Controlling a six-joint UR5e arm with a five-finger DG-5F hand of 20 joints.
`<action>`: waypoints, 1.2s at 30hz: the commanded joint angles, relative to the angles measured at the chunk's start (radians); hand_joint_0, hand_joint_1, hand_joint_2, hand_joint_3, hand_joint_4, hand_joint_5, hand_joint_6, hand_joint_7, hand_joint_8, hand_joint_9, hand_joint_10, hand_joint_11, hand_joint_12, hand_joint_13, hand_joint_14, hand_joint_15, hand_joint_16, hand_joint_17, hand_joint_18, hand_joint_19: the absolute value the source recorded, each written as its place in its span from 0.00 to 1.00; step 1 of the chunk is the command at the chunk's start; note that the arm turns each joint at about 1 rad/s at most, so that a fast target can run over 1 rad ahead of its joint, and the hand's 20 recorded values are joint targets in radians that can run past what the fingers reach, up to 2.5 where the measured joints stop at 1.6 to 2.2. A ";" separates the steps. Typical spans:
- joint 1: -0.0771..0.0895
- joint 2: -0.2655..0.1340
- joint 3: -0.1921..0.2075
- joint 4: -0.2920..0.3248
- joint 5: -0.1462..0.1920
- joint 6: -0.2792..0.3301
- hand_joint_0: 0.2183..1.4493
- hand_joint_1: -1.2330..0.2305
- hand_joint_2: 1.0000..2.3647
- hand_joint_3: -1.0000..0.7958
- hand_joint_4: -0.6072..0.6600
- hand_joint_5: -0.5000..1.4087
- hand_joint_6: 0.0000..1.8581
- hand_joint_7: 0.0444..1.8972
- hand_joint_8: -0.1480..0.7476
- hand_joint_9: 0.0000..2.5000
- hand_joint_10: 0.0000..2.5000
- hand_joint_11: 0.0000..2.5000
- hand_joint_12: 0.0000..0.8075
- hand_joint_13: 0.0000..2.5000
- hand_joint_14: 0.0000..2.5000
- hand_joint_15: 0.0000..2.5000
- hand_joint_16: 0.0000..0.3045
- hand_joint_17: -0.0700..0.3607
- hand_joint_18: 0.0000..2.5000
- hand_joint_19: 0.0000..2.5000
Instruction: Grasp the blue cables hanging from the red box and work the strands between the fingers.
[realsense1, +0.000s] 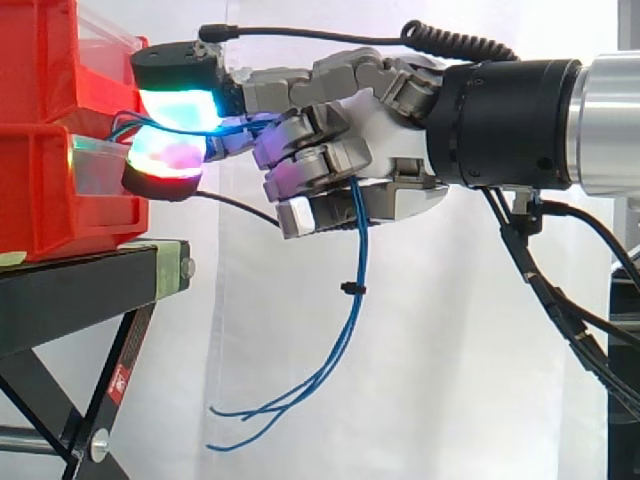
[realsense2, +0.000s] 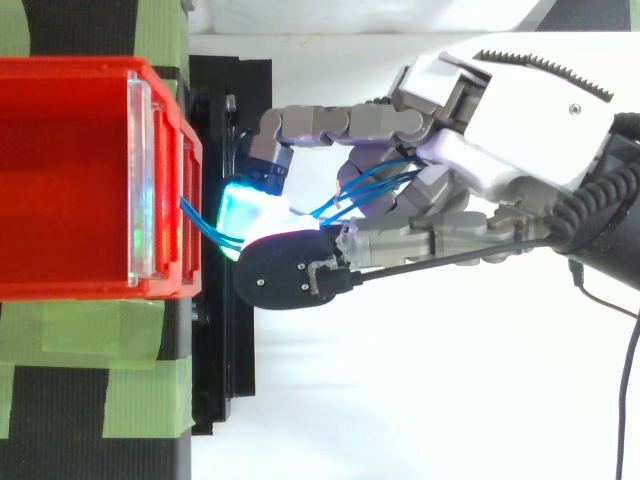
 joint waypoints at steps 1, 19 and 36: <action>-0.001 0.000 0.002 0.001 0.001 0.000 0.83 0.41 0.01 0.60 0.59 0.58 0.09 0.81 0.72 0.75 1.00 1.00 0.87 0.83 1.00 0.69 0.94 0.66 1.00 0.29; 0.000 0.000 0.000 0.004 0.001 -0.002 0.80 0.42 0.01 0.41 0.65 0.47 0.31 0.70 0.72 0.75 1.00 1.00 0.87 0.83 1.00 0.69 0.94 0.66 1.00 0.29; 0.003 -0.001 0.000 0.004 0.001 -0.003 0.73 0.30 0.01 0.37 0.63 0.21 0.73 0.53 0.72 0.75 1.00 1.00 0.87 0.83 1.00 0.69 0.94 0.66 1.00 0.29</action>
